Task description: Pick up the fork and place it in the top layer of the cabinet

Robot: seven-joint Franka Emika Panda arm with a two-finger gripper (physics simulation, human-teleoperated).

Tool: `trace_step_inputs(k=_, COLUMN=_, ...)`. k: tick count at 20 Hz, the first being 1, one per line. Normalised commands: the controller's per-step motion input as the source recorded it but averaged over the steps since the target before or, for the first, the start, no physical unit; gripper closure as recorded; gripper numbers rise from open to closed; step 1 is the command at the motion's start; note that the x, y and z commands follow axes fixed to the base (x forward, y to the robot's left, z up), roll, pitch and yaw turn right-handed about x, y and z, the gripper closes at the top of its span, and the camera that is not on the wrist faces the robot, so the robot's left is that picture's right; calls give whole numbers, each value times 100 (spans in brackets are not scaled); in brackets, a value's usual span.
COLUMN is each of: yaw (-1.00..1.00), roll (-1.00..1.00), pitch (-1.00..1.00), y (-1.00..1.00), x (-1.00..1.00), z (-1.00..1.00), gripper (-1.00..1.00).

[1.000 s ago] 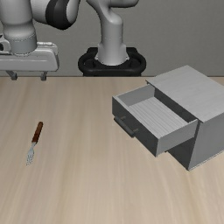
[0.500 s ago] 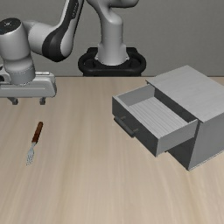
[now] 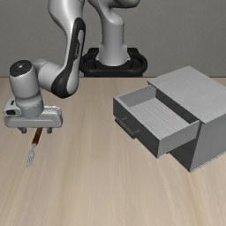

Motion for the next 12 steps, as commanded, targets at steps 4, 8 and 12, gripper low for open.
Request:
trace_step_inputs(k=4, yaw=0, roll=0, pitch=0, y=0, x=0, z=-25, gripper=100)
trace_step_inputs(k=8, yaw=0, roll=0, pitch=0, y=0, x=0, z=0, gripper=100)
trace_step_inputs(k=12, yaw=0, roll=0, pitch=0, y=0, x=0, z=50, gripper=100)
